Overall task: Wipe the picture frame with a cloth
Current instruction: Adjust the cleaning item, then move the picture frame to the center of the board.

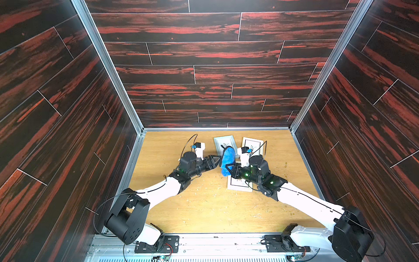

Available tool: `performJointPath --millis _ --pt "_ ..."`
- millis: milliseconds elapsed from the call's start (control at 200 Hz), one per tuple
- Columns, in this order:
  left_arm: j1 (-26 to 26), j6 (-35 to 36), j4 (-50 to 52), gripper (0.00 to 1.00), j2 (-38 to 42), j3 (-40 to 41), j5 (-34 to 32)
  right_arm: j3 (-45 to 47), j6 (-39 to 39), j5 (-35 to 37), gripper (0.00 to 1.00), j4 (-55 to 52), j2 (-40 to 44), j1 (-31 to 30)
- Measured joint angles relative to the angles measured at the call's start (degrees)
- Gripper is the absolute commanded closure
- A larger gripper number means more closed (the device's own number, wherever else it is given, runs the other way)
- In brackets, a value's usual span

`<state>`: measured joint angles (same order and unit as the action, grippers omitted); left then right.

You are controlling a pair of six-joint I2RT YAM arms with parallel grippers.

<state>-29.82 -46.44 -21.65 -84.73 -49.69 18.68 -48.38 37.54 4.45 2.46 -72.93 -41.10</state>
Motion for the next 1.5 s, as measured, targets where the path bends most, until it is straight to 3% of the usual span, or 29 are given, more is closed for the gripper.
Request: performJointPath --millis 120,311,481,676,952,1217,1503 --pt "1.16 6.80 14.73 0.32 -5.33 -12.96 -7.48 -2.62 -1.31 9.88 1.00 -7.58 -1.90 0.37" --pt "1.97 12.09 30.03 0.35 -25.07 -33.03 -13.46 -2.58 -2.82 19.65 1.00 -15.98 -2.89 0.87" --pt "2.01 13.94 40.24 0.35 -39.74 -44.15 -15.28 -1.38 -4.22 22.60 1.00 -17.05 -1.99 1.22" --pt "1.27 15.67 46.14 0.38 -47.74 -54.64 -16.17 0.61 -6.03 22.64 1.00 -17.00 -0.72 1.29" --pt "-0.59 16.61 46.73 0.43 -50.40 -60.89 -16.87 1.05 -7.13 22.58 1.00 -16.57 -1.11 1.31" --pt "-1.07 16.55 48.02 0.58 -55.71 -67.41 -18.43 1.05 -7.85 22.67 1.00 -16.52 -1.44 1.38" --pt "-1.38 16.39 47.80 0.69 -56.54 -66.95 -22.01 1.03 -8.26 22.77 1.00 -16.55 -1.99 1.51"
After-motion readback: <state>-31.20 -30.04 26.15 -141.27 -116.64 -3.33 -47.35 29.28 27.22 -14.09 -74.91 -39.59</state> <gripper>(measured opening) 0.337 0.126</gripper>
